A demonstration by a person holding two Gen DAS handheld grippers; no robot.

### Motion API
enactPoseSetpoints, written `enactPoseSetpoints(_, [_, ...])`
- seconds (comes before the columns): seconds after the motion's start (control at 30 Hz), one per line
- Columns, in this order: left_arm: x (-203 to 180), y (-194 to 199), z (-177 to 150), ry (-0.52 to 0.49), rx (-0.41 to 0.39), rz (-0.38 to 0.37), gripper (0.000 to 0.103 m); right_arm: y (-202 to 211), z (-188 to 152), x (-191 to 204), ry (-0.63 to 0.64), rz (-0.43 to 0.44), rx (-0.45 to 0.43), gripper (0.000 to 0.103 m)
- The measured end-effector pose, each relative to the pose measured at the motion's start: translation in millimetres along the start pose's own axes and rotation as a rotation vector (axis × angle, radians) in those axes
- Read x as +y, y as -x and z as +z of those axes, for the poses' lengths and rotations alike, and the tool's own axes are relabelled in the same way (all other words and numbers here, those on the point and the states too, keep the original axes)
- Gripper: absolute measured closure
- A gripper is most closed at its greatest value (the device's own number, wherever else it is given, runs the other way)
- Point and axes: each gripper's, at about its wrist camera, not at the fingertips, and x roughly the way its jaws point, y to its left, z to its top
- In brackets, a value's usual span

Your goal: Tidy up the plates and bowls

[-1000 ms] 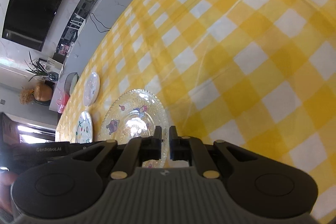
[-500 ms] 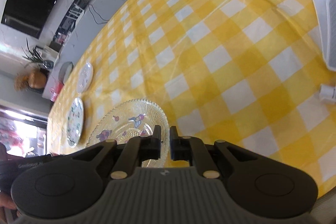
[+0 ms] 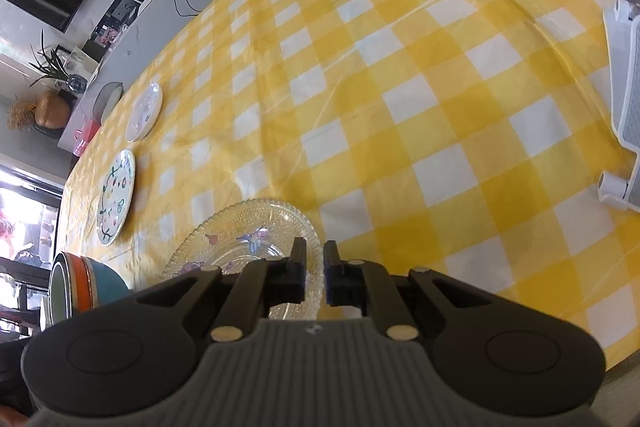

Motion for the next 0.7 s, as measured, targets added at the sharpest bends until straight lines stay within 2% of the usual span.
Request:
enactPoseSetpoints(0.37, [5, -5, -11, 0.004, -0.027, 0.029, 0.089, -4, -2, 13, 0.053, -0.020, -0.004, 0.095])
enactPoseSetpoints(0.7, [0, -11, -16, -0.049, -0.044, 0.095, 0.089, -14, -6, 25, 0.119, -0.053, 0.025, 0.091])
